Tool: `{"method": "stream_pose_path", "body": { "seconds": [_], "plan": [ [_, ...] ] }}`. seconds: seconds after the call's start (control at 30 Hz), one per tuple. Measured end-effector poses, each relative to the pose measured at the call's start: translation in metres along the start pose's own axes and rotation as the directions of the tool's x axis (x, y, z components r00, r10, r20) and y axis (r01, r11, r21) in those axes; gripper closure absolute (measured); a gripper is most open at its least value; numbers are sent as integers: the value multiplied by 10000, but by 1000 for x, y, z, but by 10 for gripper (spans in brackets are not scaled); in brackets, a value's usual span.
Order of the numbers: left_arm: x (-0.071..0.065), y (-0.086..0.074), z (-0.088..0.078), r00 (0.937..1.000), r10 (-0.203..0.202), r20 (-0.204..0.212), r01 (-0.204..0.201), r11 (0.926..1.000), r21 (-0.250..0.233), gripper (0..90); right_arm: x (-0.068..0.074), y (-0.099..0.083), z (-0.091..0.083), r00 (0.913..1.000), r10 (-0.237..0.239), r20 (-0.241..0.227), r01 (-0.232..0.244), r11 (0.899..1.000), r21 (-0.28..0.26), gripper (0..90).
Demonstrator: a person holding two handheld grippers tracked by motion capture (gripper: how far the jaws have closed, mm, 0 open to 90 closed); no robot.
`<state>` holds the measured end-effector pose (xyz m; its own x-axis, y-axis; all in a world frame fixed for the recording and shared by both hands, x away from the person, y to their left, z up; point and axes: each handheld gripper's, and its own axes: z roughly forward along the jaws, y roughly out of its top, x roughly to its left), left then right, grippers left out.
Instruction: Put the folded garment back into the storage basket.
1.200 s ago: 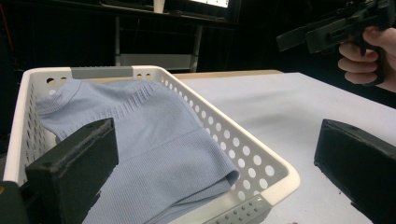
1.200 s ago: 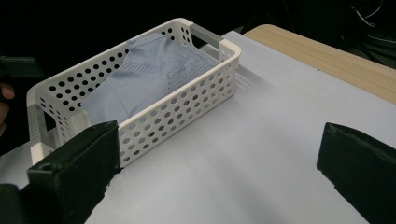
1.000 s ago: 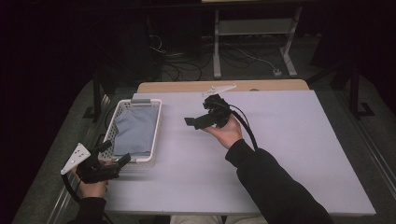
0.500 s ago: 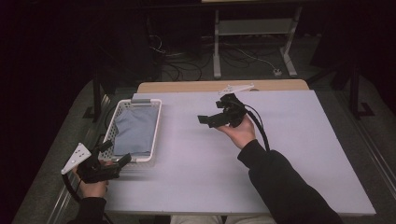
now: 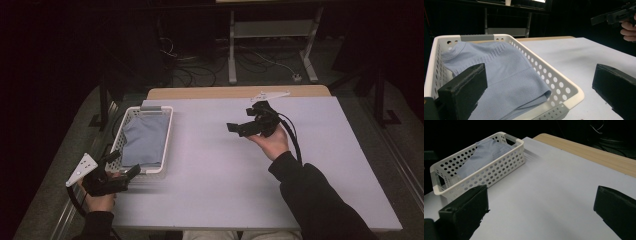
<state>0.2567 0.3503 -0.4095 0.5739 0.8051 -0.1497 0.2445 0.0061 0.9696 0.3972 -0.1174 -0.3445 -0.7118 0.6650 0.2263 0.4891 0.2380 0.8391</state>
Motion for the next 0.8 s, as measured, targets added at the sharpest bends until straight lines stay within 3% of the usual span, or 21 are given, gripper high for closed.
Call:
{"method": "stream_pose_path", "body": {
  "seconds": [0.8],
  "plan": [
    [0,0,0,10000,-3,-30,3,10000,27,0,-31,-22,-40,9983,307,501,-300,9995,-138,0]
  ]
}}
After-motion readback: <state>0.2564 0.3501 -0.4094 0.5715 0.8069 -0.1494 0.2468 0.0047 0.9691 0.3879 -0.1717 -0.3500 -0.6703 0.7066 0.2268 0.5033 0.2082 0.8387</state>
